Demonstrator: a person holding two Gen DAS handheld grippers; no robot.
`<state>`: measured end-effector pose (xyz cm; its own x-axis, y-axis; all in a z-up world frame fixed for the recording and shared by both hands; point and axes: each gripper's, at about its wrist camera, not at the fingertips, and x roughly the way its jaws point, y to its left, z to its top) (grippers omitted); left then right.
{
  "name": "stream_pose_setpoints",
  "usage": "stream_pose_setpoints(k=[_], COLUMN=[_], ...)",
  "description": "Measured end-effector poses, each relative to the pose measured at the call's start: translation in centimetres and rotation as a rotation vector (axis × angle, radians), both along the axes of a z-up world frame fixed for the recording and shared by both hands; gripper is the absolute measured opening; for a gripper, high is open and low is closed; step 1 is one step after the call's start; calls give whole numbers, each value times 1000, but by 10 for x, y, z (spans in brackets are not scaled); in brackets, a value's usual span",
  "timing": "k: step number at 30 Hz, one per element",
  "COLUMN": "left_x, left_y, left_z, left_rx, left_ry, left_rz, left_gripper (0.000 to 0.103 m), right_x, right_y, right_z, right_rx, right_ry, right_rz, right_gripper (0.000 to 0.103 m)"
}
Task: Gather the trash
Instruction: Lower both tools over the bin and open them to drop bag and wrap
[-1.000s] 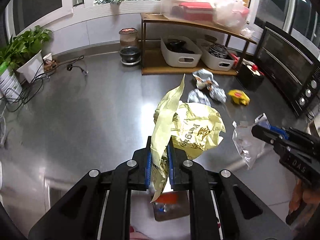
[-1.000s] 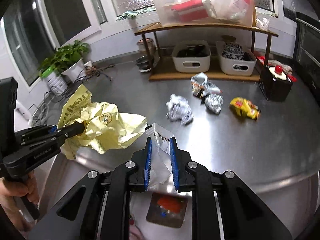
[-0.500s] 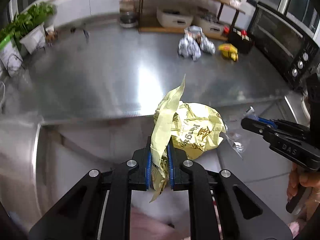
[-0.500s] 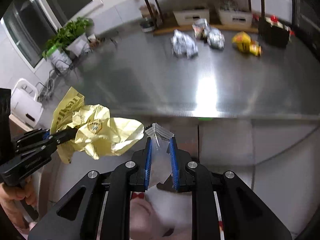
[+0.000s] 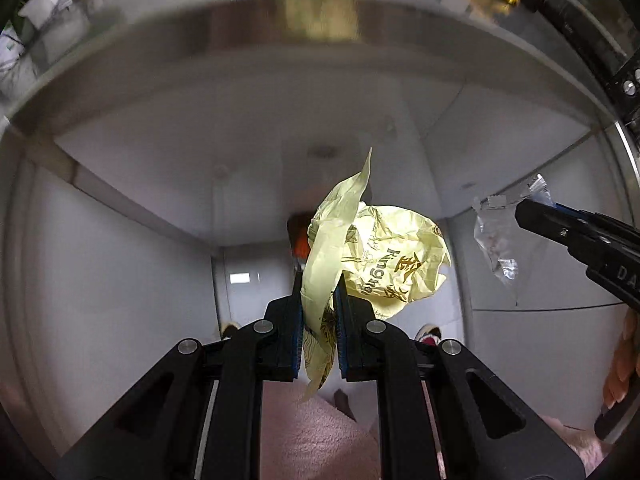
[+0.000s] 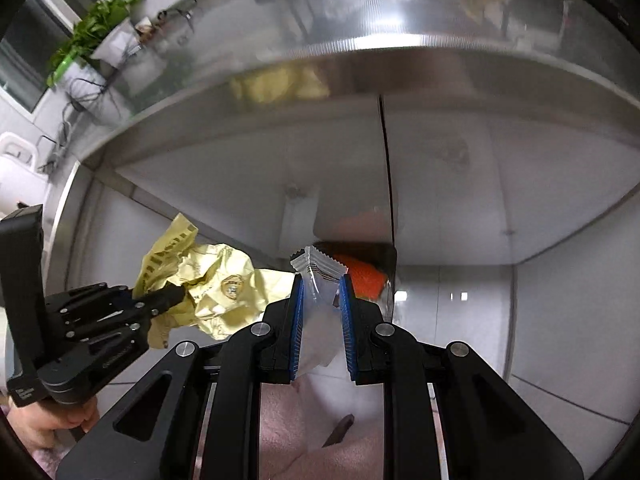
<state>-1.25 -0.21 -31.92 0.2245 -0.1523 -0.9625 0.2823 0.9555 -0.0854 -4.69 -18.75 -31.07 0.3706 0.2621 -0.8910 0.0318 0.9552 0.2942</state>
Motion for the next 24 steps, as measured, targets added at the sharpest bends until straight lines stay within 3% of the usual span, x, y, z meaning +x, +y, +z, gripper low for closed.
stream_pose_setpoints(k=[12,24], left_x=[17,29], left_y=[-16,-14], left_z=[-82,-121], left_rx=[8,-23], left_ry=[90,142], left_rz=[-12,-1], left_gripper=[12,13], right_x=[28,58], right_y=[16,10], right_z=[-77,-124], right_rx=[6,37], right_ry=[69,194], right_rz=[-24,-88], right_gripper=[19,21])
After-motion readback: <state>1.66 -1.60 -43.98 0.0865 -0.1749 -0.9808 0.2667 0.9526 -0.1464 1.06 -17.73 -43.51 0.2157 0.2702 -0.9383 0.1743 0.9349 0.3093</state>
